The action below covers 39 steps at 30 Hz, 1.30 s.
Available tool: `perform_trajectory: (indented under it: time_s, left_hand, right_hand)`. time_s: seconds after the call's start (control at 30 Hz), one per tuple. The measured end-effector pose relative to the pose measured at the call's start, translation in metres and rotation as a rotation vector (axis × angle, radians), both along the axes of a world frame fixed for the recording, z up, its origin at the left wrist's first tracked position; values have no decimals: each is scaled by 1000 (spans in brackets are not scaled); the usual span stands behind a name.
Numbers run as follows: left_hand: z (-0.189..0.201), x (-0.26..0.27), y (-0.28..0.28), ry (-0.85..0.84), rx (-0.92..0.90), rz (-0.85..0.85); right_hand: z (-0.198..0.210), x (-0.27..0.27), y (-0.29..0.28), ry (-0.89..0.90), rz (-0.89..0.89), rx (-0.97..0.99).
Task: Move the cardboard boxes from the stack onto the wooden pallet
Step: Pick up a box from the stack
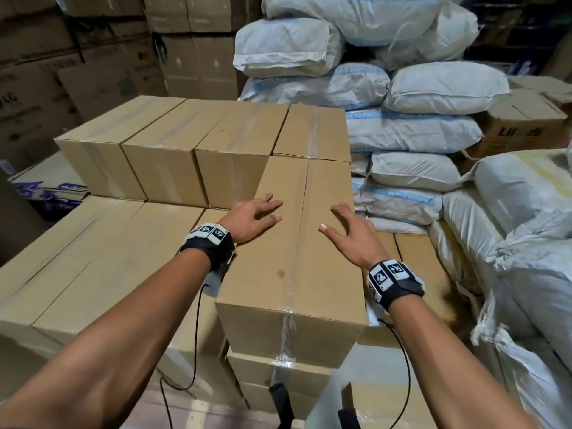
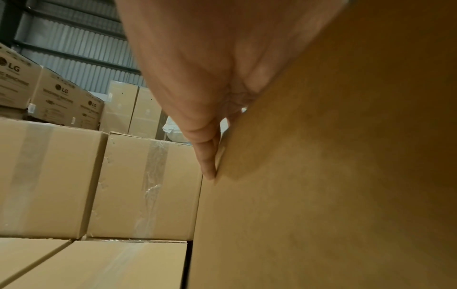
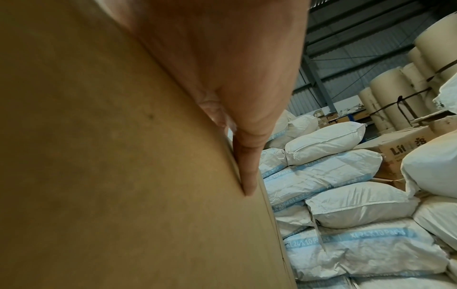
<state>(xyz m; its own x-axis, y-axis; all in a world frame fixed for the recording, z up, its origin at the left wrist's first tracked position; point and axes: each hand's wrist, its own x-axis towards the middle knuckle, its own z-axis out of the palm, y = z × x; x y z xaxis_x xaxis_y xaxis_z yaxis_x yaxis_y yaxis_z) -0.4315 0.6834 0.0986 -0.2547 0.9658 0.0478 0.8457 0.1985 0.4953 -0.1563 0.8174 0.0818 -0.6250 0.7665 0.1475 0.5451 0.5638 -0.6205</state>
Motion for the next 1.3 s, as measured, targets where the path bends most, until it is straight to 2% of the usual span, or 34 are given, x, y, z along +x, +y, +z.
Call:
perform_trajectory:
  time_s: [0.23, 0.4, 0.57, 1.3]
  left_hand:
    - [2, 7, -22, 38, -60, 50]
    - [0, 11, -51, -63, -80, 67]
    - [4, 19, -63, -75, -91, 104]
    - [10, 12, -86, -13, -104, 20]
  right_hand:
    - [3, 6, -13, 3, -24, -52]
    - [-4, 16, -30, 16, 15, -107]
    - [-5, 18, -37, 57, 33, -120]
    - [-1, 9, -50, 0, 11, -89]
